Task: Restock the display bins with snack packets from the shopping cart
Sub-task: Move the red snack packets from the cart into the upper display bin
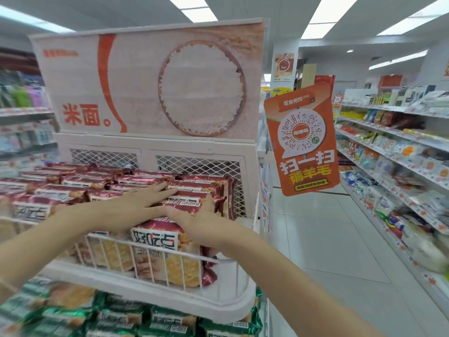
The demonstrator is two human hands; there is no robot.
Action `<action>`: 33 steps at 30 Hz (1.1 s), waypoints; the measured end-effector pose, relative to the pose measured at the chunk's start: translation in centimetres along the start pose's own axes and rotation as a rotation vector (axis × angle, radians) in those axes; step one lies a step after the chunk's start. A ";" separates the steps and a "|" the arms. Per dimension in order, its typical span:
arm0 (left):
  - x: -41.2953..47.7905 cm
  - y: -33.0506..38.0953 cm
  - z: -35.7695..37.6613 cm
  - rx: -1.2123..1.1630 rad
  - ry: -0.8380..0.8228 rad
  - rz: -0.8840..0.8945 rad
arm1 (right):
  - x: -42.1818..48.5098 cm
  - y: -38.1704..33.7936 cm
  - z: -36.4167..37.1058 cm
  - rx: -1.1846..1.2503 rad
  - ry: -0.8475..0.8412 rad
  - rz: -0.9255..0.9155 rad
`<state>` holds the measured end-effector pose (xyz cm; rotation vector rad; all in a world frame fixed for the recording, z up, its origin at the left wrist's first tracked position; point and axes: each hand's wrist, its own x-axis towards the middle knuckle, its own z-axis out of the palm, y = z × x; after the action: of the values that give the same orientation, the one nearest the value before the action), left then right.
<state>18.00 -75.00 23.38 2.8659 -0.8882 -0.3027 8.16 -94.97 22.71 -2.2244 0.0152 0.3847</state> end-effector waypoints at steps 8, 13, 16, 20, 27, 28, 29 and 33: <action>-2.7 -3.3 -0.9 0.031 0.175 0.003 | 0.6 -2.1 2.0 -0.859 0.522 -0.315; -5.1 -8.8 0.2 0.168 0.178 -0.135 | 3.2 -3.2 2.6 -0.833 0.139 -0.292; -4.5 -9.8 0.7 0.156 0.194 -0.090 | 3.7 -4.0 2.6 -0.858 0.089 -0.206; -4.4 -10.0 0.8 0.143 0.250 -0.044 | 2.9 -5.8 2.4 -0.831 0.029 -0.124; -12.0 -18.0 1.6 0.051 0.524 -0.057 | 4.5 -12.1 9.2 -0.713 0.470 -0.430; -13.9 -20.6 2.1 0.053 0.529 -0.104 | 5.6 -13.5 11.7 -0.697 0.469 -0.516; -15.9 -23.3 2.8 0.042 0.525 -0.159 | 6.7 -14.8 14.3 -0.688 0.447 -0.589; -24.5 -34.8 7.7 0.036 0.399 -0.432 | 12.4 -18.5 27.4 -0.744 0.233 -0.720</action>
<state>15.44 -33.05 13.43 2.9648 -0.2056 0.2469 15.27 -60.84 17.20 -2.7678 -0.9073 -0.3271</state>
